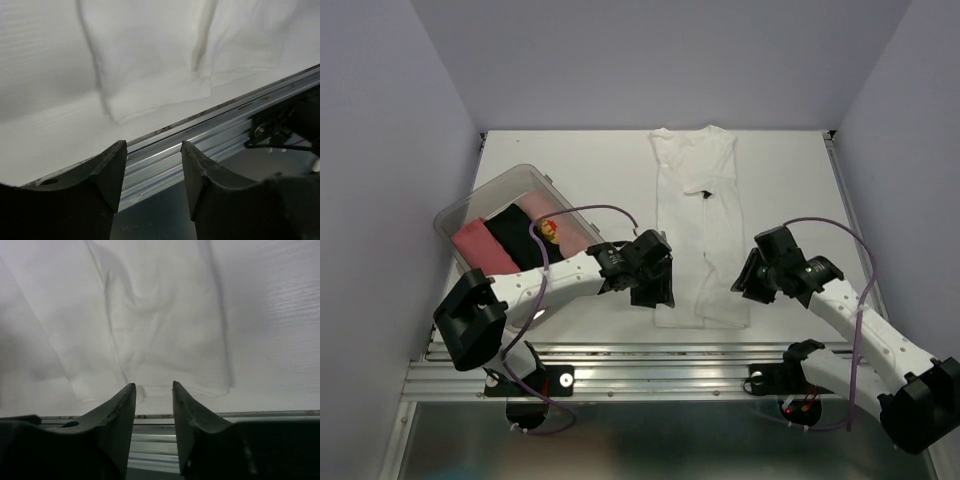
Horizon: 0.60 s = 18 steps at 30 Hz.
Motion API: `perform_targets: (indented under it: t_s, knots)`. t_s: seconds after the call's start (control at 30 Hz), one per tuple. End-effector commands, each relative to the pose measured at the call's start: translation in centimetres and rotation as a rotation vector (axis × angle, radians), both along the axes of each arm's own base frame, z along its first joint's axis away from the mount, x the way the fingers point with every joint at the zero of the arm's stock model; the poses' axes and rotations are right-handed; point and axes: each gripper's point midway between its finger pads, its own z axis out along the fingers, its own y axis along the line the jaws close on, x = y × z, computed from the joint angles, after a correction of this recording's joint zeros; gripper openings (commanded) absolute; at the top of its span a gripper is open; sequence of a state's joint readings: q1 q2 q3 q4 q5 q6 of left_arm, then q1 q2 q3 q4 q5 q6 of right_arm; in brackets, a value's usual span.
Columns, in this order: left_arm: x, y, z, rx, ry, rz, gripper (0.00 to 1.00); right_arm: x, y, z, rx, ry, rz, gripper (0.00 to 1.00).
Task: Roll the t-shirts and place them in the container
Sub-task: Roll the T-shirt to the center of the board.
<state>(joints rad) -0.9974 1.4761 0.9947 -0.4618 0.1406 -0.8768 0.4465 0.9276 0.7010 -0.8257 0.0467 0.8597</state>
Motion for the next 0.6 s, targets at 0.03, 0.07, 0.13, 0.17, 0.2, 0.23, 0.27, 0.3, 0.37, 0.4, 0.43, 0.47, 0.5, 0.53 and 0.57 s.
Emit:
perform_targets:
  t_s: [0.03,0.07,0.13,0.17,0.2,0.23,0.27,0.3,0.37,0.4,0.43,0.47,0.5,0.53,0.57]
  knots:
    - [3.5,-1.9,3.9,-0.061,-0.164,0.005,0.06,2.5,1.9,-0.4,0.034,-0.036,0.049,0.16]
    - [3.9,-2.4,3.1,-0.051,-0.157,0.007,0.0,2.8,2.7,-0.5,0.067,-0.042,0.079,0.12]
    - [4.4,-2.8,2.2,-0.036,-0.156,0.017,0.0,2.9,3.8,-0.4,0.103,-0.039,0.136,0.09]
    - [4.5,-3.0,1.3,-0.023,-0.145,0.02,0.0,2.9,4.2,-0.7,0.088,-0.027,0.154,0.1]
    - [4.6,-3.2,0.8,-0.028,-0.146,0.023,0.0,3.0,4.3,-0.7,0.073,-0.03,0.168,0.11]
    - [4.7,-3.2,0.4,-0.023,-0.141,0.029,0.0,2.7,5.0,-0.4,0.056,-0.033,0.205,0.17]
    - [4.6,-3.2,-0.2,-0.014,-0.13,0.034,0.0,2.7,4.8,-0.6,0.017,-0.034,0.208,0.21]
    - [4.5,-3.0,-0.7,-0.011,-0.117,0.046,0.0,2.4,5.0,-0.8,0.002,-0.029,0.233,0.26]
    - [4.3,-2.7,-1.3,0.0,-0.107,0.065,0.0,1.9,5.3,-1.2,-0.007,-0.015,0.256,0.31]
    - [4.1,-2.3,-1.4,0.002,-0.099,0.077,0.0,1.7,5.5,-1.6,-0.013,-0.005,0.267,0.35]
    - [4.1,-2.1,-1.4,0.004,-0.099,0.089,0.0,1.7,5.5,-1.8,-0.016,-0.001,0.269,0.37]
    - [4.2,-1.8,-1.2,0.006,-0.11,0.102,0.0,1.3,5.9,-2.1,-0.02,0.003,0.296,0.39]
    - [4.1,-1.4,-1.3,0.013,-0.102,0.113,0.0,1.1,6.1,-2.4,-0.025,0.013,0.307,0.41]
    - [4.0,-1.2,-1.3,0.014,-0.1,0.117,0.0,0.9,6.4,-2.6,-0.028,0.018,0.318,0.42]
    - [4.1,-0.9,-1.1,0.01,-0.101,0.125,0.0,0.6,6.6,-3.0,-0.033,0.026,0.333,0.43]
